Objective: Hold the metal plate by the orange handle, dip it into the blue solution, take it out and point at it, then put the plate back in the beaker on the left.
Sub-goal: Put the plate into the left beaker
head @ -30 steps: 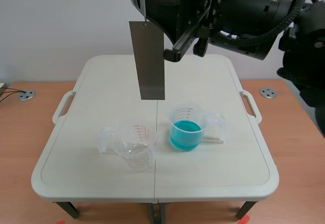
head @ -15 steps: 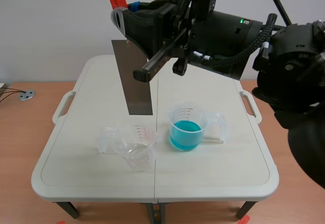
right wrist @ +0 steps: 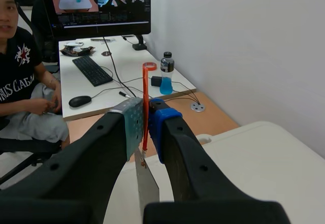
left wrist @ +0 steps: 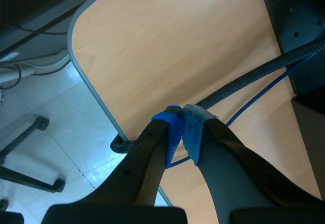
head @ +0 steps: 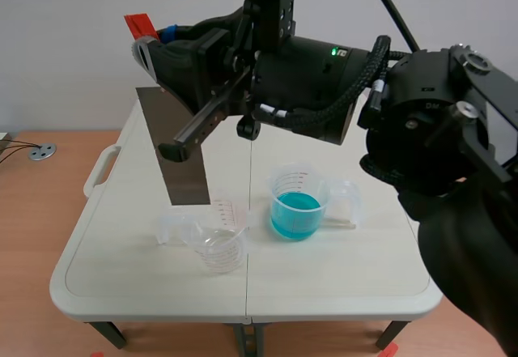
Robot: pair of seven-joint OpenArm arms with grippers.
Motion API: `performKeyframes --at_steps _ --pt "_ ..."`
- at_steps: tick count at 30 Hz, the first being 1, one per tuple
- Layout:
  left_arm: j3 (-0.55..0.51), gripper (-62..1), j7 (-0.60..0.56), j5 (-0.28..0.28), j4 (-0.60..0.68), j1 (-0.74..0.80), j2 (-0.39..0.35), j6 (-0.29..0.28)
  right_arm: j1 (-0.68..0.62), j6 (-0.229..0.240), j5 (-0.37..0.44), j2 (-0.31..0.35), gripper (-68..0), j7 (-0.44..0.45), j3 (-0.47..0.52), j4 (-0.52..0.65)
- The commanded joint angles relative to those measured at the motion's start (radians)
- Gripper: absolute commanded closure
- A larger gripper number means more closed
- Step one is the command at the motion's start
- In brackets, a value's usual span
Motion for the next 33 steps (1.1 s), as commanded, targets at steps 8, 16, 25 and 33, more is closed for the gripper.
performKeyframes --at_steps 8,16,25,33 --pt "-0.001 -2.7 -0.004 -0.001 0.008 0.011 0.002 -0.022 0.011 0.008 -0.022 -0.028 -1.3 -0.002 -0.025 0.026" --pt "-0.001 -2.7 -0.003 -0.002 0.008 0.011 0.002 -0.022 0.011 0.008 -0.024 -0.031 -1.3 -0.008 -0.025 0.026" --pt "-0.001 -2.7 -0.003 -0.002 0.008 0.011 0.002 -0.022 0.011 0.008 -0.024 -0.03 -1.3 -0.024 -0.025 0.026" --pt "-0.001 -2.7 -0.003 -0.001 0.001 0.011 0.002 -0.022 0.011 0.008 -0.027 -0.03 -1.3 -0.027 -0.025 0.025"
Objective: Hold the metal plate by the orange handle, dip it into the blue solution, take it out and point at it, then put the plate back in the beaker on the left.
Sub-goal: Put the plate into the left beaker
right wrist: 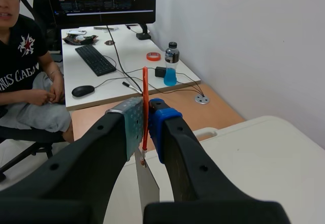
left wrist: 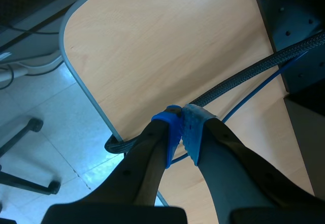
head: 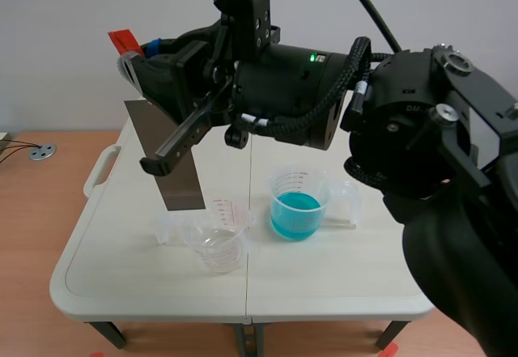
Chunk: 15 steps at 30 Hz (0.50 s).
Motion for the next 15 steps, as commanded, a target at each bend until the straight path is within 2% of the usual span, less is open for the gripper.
performKeyframes --at_steps 1,15 --pt "-0.001 -2.7 -0.004 -0.002 0.002 0.011 0.002 0.0 0.011 0.008 0.007 -0.003 -1.3 0.019 0.0 0.025" --pt "-0.001 -2.7 -0.004 -0.002 -0.003 0.011 0.002 0.0 0.011 0.008 0.007 -0.003 -1.3 0.032 0.0 -0.089"
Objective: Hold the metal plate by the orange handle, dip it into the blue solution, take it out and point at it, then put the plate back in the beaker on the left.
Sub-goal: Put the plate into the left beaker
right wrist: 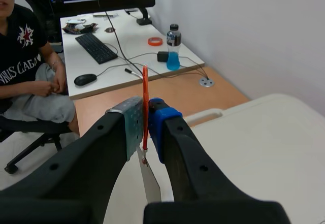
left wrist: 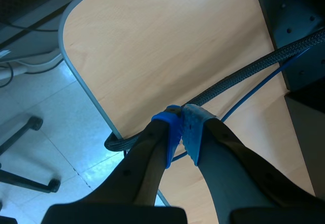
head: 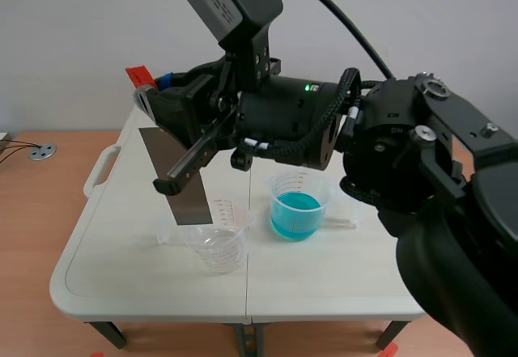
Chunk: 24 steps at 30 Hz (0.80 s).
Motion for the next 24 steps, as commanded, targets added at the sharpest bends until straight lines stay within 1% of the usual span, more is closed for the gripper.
performKeyframes --at_steps 1,15,24 --pt "-0.001 -2.7 -0.003 -0.002 0.004 0.011 0.002 0.0 0.011 0.008 0.011 -0.003 -1.3 0.034 0.0 -0.005" --pt "-0.001 -2.7 -0.004 -0.002 0.004 0.011 0.002 0.0 0.011 0.008 0.0 -0.003 -1.3 0.08 -0.052 -0.163" --pt "-0.001 -2.7 -0.004 -0.002 0.004 0.011 0.002 0.0 0.011 0.008 0.0 -0.003 -1.3 0.105 -0.052 -0.219"
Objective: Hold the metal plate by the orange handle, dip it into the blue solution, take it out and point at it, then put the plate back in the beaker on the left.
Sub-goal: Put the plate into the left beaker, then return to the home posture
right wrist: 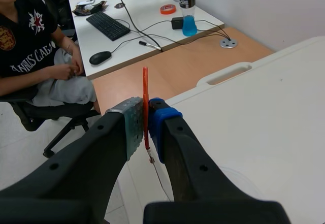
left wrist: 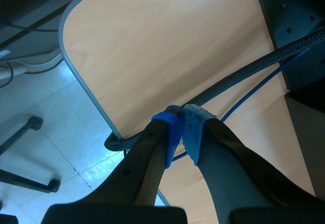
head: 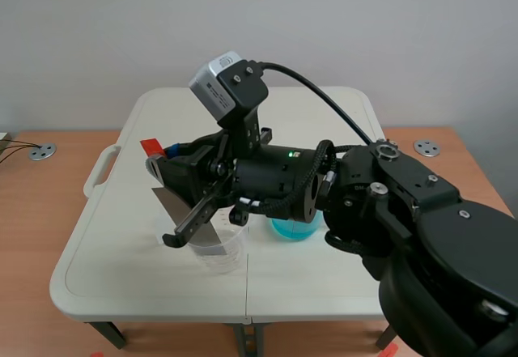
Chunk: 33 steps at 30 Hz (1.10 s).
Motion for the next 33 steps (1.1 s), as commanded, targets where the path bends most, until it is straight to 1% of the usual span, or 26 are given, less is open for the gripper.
performKeyframes --at_steps 1,6,13,16,25,33 --pt "-0.001 -2.7 -0.004 -0.002 0.004 0.011 0.002 0.0 0.012 0.008 0.012 -0.003 -1.3 0.019 -0.001 0.002" --pt "-0.001 -2.7 -0.004 -0.002 0.004 0.011 0.002 0.0 0.012 0.008 0.011 -0.003 -1.3 0.019 -0.001 -0.015" --pt "-0.001 -2.7 -0.005 -0.002 0.004 0.011 0.002 0.0 0.012 0.008 -0.011 0.0 -1.3 0.019 0.0 -0.02" --pt "-0.001 -2.7 -0.005 -0.002 0.004 0.011 0.002 0.0 0.012 0.008 -0.014 0.003 -3.1 0.019 0.0 -0.02" --pt "-0.001 -2.7 -0.004 -0.002 0.004 0.011 0.002 0.0 0.012 0.008 -0.016 0.006 -3.6 0.007 0.016 -0.02" --pt "-0.001 -2.7 -0.004 -0.002 0.004 0.011 0.002 0.0 0.012 0.008 -0.023 0.008 -3.8 0.008 0.051 -0.02"
